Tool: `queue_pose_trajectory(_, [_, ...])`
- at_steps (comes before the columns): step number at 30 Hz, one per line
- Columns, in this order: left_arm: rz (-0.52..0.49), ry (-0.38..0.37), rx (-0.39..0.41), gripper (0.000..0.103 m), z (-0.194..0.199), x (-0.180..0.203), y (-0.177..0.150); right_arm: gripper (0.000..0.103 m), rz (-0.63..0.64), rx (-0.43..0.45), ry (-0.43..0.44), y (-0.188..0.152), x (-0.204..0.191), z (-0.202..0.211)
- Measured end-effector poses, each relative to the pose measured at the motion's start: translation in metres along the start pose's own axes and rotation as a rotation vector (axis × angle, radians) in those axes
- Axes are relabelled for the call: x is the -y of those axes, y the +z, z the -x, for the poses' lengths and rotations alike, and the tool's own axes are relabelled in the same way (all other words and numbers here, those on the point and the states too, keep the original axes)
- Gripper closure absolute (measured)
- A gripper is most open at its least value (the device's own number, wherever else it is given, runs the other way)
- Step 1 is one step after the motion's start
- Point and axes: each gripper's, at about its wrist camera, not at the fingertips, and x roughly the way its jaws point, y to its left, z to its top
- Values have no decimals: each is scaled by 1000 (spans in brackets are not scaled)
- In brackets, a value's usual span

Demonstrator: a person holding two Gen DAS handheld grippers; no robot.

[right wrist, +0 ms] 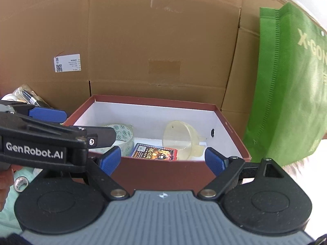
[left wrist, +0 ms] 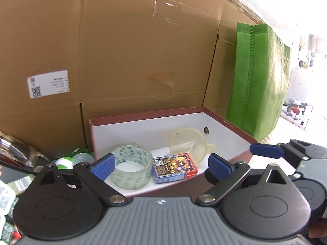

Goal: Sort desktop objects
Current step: 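Withdraw the right gripper from the shoebox back toward the pile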

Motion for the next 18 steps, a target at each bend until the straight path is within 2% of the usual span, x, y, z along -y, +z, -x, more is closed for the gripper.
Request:
queue_pose_trajectory(10, [-7,45,-5,3,34,-6,-20,16,-43,20,61,-22,-27,27])
queue_pose_trajectory(18, [54,71,-20,3,66,-25,-59,16,-42,4,117,-51,-58,38])
